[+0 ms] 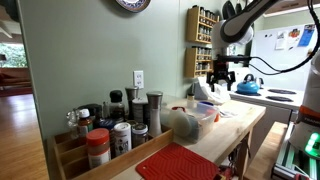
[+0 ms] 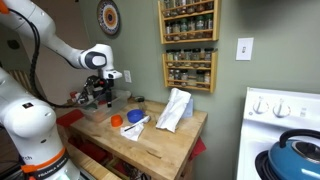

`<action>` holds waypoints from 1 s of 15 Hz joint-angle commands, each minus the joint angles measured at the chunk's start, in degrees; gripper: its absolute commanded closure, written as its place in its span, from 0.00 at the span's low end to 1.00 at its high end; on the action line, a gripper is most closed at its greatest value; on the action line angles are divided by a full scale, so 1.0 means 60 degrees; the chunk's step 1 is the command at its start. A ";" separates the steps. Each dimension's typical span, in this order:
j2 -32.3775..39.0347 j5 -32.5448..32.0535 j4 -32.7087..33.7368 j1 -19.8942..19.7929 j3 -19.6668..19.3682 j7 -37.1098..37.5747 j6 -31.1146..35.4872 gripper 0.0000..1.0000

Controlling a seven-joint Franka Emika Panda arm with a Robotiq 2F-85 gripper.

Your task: Flip the orange bowl anticlockwise twice to position it upright and then pick it up and put it in the blue bowl

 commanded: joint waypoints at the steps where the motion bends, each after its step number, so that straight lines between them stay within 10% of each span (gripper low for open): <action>1: 0.0608 0.1524 -0.0526 0.0252 -0.0574 -0.0015 0.0996 0.00; 15: 0.2047 0.2994 -0.0457 0.0216 -0.1227 -0.0196 0.1834 0.00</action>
